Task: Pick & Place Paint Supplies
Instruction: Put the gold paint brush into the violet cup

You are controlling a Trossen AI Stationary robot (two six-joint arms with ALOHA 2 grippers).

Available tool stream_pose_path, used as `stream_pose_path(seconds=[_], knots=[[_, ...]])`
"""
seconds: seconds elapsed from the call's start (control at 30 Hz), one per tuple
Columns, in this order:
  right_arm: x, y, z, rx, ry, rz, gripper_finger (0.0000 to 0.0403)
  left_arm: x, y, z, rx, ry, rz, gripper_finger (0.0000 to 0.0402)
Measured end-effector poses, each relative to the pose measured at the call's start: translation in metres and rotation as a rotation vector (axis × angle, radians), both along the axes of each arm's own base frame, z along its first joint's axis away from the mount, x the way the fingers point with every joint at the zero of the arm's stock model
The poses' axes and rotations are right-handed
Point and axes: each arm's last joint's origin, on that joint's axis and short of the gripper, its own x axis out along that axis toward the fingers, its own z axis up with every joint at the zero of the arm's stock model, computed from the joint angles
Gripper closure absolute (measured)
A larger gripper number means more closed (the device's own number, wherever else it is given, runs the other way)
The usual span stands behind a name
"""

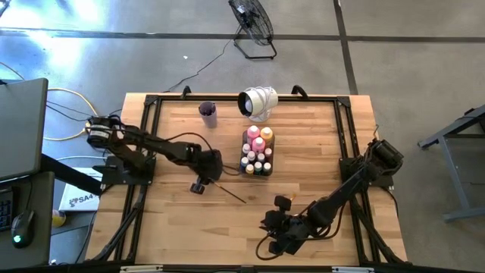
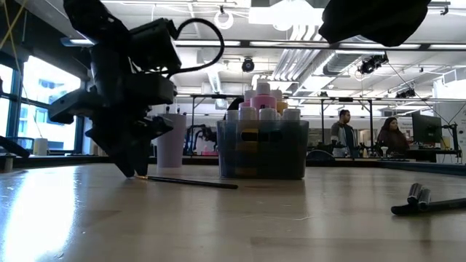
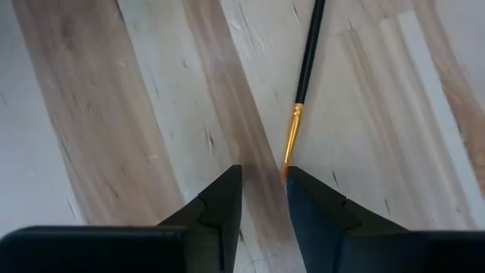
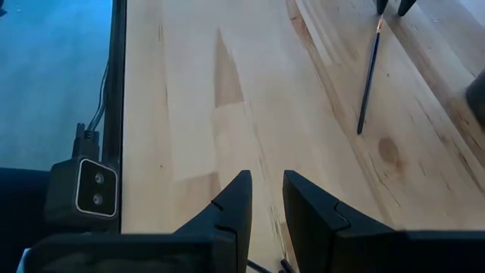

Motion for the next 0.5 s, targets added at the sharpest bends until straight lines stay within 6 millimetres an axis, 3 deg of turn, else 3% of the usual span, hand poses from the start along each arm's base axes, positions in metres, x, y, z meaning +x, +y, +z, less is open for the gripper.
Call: stream_pose_path(seconds=[0.23, 0.5], knots=[[0.0, -0.001, 0.0, -0.013, -0.01, -0.013, 0.0335, -0.001, -0.019, 0.0, 0.109, -0.011, 0.017, 0.0298], [0.0, -0.001, 0.0, -0.011, -0.01, -0.015, 0.0335, -0.001, -0.02, -0.001, 0.1, 0.003, 0.038, 0.0298]])
